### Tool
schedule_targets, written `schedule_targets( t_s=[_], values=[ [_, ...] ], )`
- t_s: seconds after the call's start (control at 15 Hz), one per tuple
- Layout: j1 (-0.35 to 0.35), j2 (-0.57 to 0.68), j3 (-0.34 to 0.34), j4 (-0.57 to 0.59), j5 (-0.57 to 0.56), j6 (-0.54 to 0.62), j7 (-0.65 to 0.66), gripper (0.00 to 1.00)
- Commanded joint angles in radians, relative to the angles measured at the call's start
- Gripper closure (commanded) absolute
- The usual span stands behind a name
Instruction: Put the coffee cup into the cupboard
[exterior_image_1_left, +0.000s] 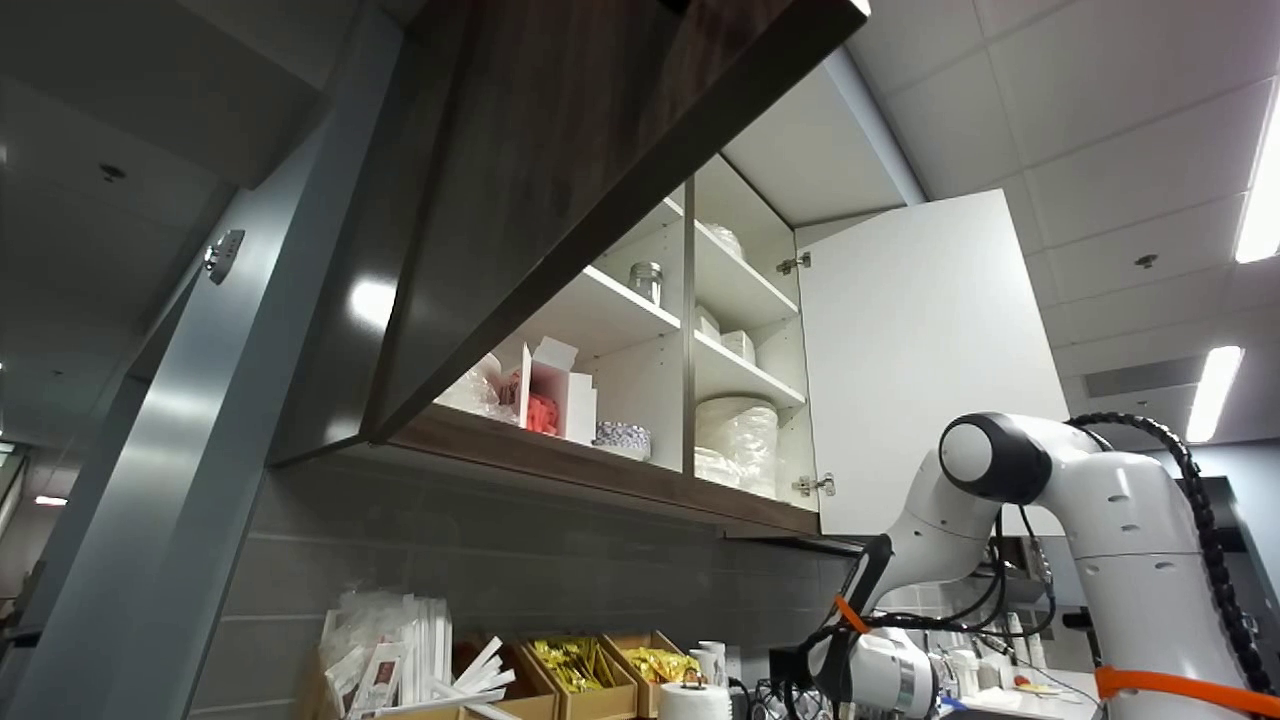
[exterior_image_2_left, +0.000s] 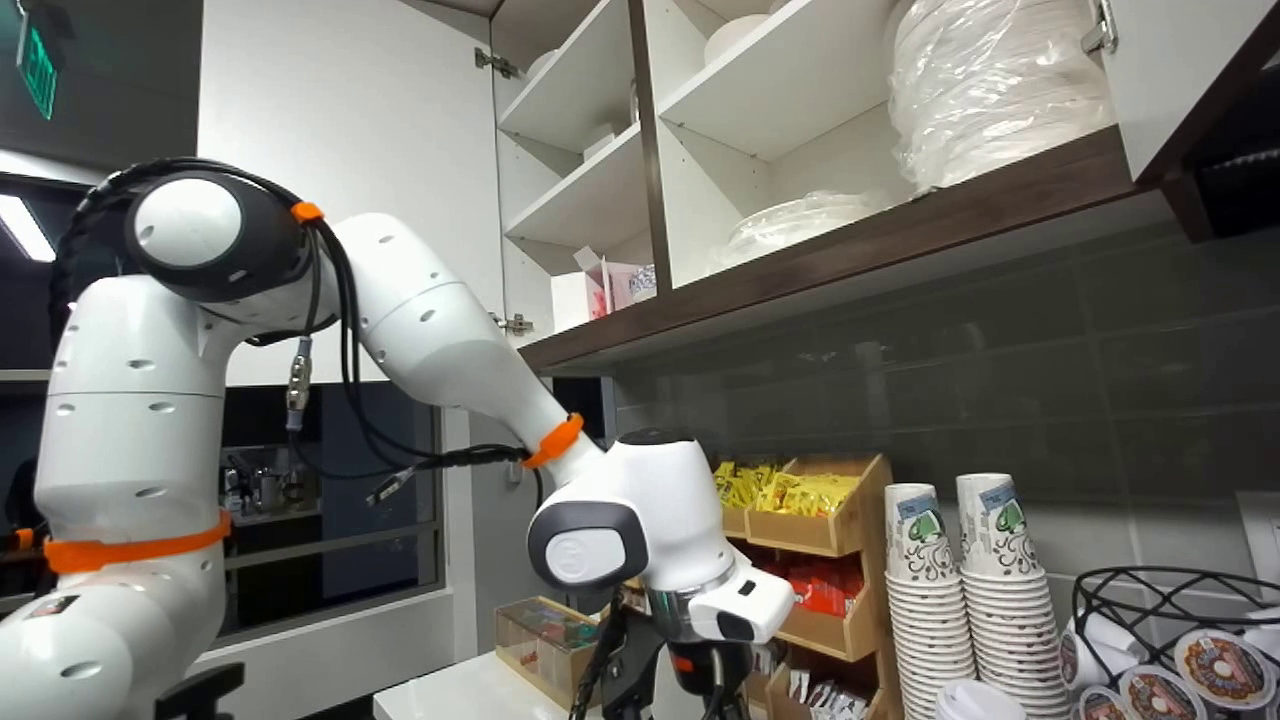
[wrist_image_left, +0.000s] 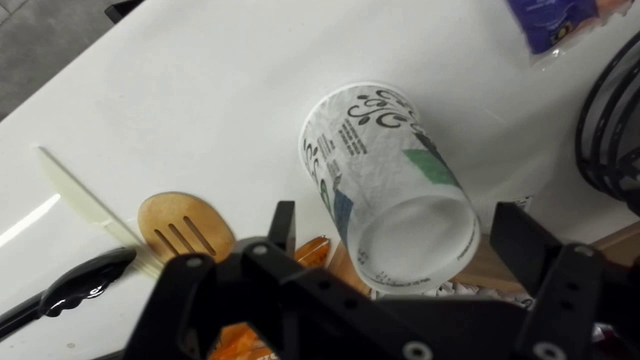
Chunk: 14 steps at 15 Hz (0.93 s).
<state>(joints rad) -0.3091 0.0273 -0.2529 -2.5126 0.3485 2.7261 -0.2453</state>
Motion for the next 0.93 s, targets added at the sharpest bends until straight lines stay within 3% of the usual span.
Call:
schedule_targets(
  t_s=[0.0, 0.4, 0.87],
  values=[
    [0.004, -0.017, 0.016, -0.041, 0.140, 0.051, -0.124, 0.00],
    [0.010, -0.001, 0.037, -0.048, 0.249, 0.089, -0.245, 0.00],
    [0.009, 0.025, 0.048, -0.050, 0.273, 0.146, -0.312, 0.00]
  ],
)
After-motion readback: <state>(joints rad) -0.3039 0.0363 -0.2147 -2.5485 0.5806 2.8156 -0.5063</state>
